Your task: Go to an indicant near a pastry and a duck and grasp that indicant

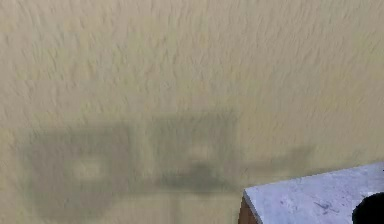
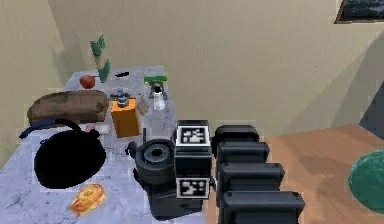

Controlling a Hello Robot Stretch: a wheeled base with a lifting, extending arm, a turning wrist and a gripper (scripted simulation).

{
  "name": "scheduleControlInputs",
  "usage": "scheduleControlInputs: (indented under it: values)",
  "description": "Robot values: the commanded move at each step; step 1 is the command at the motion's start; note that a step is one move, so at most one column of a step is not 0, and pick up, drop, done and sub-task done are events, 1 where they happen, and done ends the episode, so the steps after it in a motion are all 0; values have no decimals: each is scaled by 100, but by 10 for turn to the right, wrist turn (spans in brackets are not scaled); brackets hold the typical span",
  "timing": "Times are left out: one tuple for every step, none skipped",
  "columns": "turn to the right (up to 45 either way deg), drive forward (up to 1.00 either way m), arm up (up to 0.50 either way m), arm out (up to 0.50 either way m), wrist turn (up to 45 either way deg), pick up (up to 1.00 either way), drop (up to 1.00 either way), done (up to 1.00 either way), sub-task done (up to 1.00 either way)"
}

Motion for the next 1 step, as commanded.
scheduleControlInputs:
  values:
    - [0,0,-16,0,0,0,0,0,0]
